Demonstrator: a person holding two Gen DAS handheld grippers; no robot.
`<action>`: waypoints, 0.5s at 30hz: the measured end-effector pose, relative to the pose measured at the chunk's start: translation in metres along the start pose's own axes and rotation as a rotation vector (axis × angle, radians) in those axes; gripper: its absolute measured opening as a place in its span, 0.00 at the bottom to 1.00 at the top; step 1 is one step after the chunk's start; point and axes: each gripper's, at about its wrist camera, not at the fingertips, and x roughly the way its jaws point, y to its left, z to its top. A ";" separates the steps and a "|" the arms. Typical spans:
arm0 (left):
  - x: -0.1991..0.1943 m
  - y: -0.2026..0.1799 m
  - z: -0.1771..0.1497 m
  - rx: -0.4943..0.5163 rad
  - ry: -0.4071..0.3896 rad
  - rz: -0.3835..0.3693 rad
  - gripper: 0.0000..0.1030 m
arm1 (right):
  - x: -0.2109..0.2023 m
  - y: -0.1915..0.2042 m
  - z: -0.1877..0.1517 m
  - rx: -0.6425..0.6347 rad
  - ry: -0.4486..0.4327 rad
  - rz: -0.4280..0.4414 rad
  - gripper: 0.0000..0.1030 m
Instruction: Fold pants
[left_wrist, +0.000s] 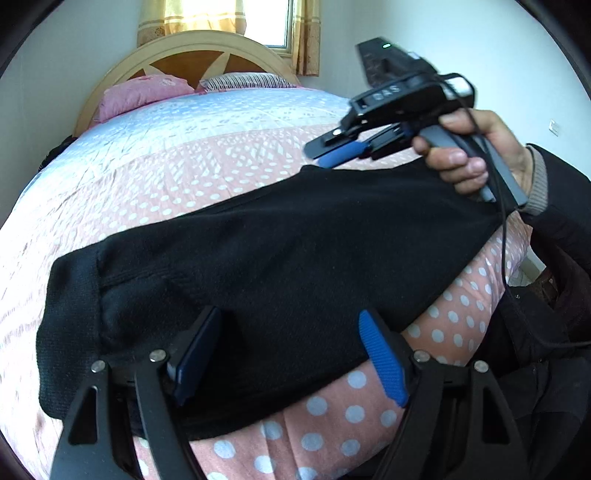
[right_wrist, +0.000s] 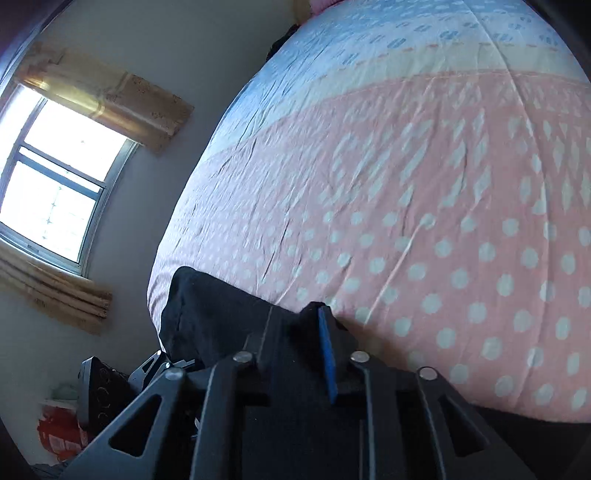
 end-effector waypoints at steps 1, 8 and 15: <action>-0.001 -0.001 -0.001 0.000 -0.001 -0.003 0.77 | -0.002 0.004 -0.002 -0.018 -0.025 -0.016 0.05; -0.002 -0.002 -0.006 0.003 -0.019 -0.006 0.79 | 0.007 0.001 -0.003 -0.016 -0.044 -0.095 0.07; -0.012 -0.014 0.001 -0.003 -0.041 0.019 0.79 | -0.089 -0.005 -0.048 -0.042 -0.182 -0.104 0.24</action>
